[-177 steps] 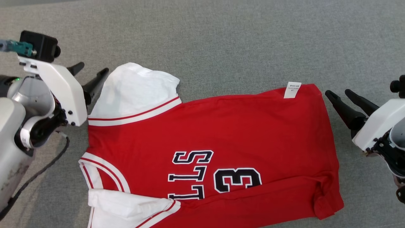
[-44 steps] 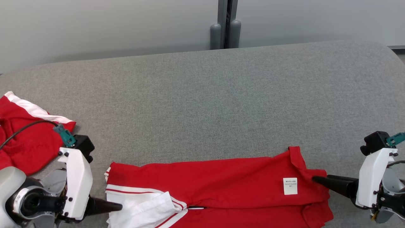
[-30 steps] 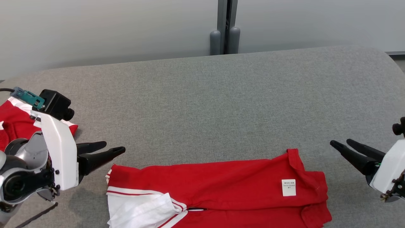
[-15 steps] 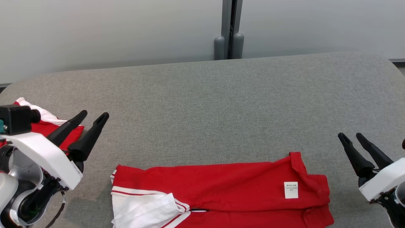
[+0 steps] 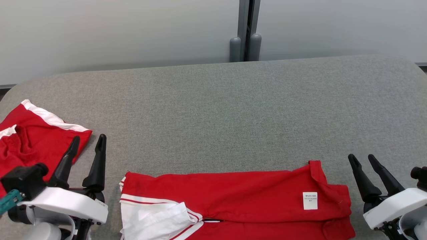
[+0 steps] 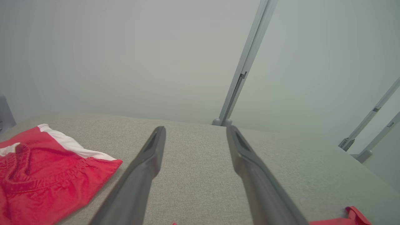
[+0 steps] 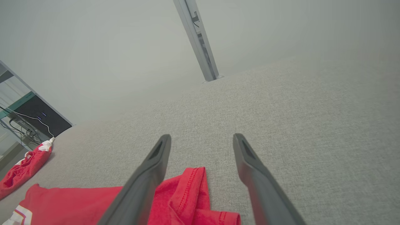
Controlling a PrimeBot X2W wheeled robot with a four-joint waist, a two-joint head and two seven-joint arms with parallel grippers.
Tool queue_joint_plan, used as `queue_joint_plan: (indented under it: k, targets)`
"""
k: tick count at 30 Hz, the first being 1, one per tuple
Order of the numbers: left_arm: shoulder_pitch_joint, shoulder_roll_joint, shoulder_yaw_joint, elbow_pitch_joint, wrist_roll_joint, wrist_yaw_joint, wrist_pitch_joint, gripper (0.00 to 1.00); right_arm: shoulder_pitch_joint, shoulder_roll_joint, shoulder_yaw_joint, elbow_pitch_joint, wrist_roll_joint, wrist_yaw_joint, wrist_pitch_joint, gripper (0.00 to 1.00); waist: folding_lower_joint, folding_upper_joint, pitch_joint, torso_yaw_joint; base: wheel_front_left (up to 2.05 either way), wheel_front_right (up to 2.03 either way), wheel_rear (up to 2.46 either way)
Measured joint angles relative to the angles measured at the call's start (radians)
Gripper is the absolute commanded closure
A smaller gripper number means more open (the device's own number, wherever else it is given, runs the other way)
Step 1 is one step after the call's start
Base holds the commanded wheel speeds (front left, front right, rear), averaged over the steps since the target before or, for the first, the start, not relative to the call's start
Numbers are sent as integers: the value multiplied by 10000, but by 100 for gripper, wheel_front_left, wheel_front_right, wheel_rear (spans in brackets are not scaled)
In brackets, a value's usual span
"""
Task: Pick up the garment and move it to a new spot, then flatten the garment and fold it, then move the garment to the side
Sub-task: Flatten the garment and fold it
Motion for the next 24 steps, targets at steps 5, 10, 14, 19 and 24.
queue_joint_plan:
  k: [5, 10, 14, 19, 24]
  targets:
    - [353, -961, 372, 399, 704, 142, -136, 0, 153, 165, -52, 270, -560, -2, 157, 0, 0, 0, 95, 89, 0, 0, 0]
    - [367, -2190, 926, 690, 1536, -253, -163, 0, 134, 523, 48, 663, -640, 0, 585, 0, 0, 0, 285, 166, 0, 0, 0]
    - [361, -2777, 1139, 1037, 2050, -686, -163, 0, 87, 717, 157, 1151, -476, 0, 888, 0, 0, 0, 375, 273, 0, 0, 0]
    - [348, -3108, 1407, 1427, 2481, -1080, -165, 0, 83, 830, 364, 1649, -63, 0, 1208, 0, 0, 0, 453, 350, 0, 0, 0]
    - [348, -3361, 1540, 1726, 2759, -1386, -165, 0, 46, 917, 449, 2034, 399, 4, 1634, 0, 0, 0, 456, 347, 0, 0, 0]
